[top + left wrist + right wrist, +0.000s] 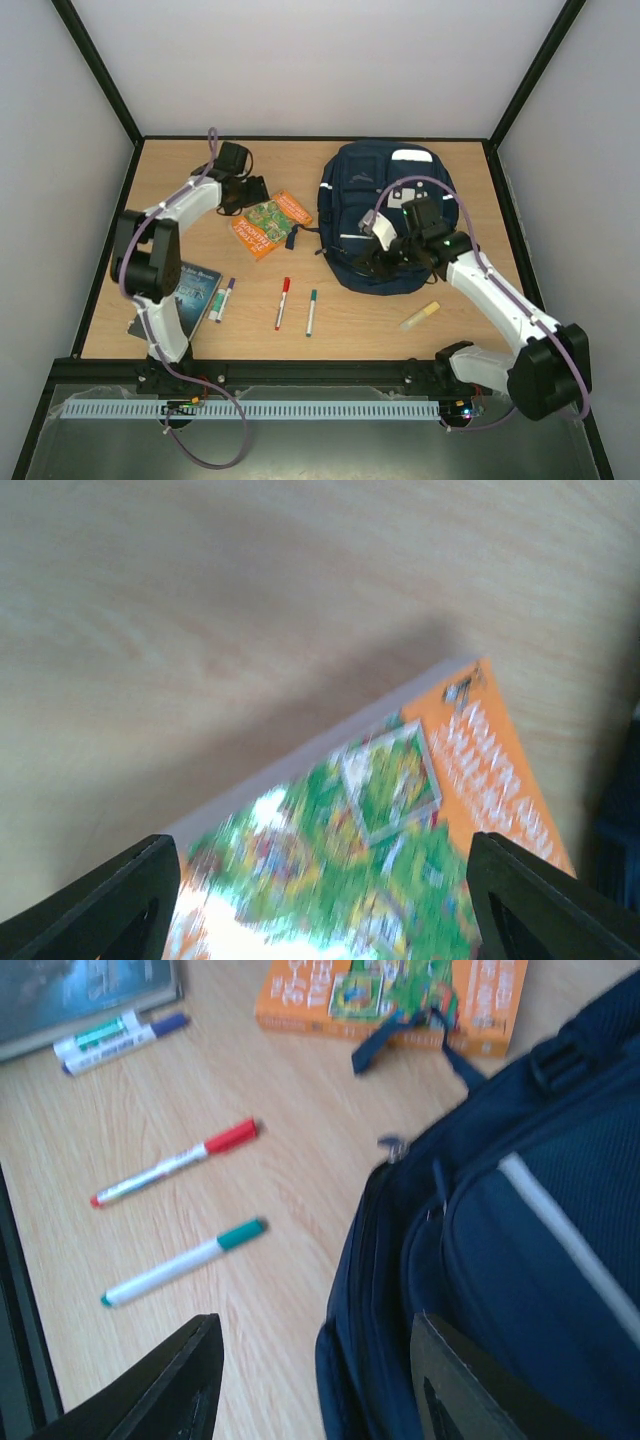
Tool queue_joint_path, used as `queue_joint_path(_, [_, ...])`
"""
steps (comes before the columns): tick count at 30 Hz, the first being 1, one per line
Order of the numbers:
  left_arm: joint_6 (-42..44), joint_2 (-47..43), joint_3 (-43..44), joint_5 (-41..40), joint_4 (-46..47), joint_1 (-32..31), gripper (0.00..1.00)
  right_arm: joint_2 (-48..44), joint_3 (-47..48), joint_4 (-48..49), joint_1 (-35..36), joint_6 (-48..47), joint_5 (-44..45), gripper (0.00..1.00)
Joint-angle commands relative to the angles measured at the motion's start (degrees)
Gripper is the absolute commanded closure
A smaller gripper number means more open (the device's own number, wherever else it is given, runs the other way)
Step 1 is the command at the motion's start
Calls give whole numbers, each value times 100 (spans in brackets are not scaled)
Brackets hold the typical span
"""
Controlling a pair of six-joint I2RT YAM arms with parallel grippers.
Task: Pack the student bag
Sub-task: Adjust the book at the center of the board.
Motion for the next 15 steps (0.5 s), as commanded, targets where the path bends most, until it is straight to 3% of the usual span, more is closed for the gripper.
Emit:
queue_joint_path(1, [-209,-927,-1068,62,-61,42,19,699,725,250,213,566,9,49])
queue_joint_path(7, [-420,-1709,-2186,438,55,-24,21,2176,1917,559,565,1509,371,44])
queue_joint_path(15, [-487,-2168,-3012,516,246,-106,23,4442,4013,336,837,2291,588,40])
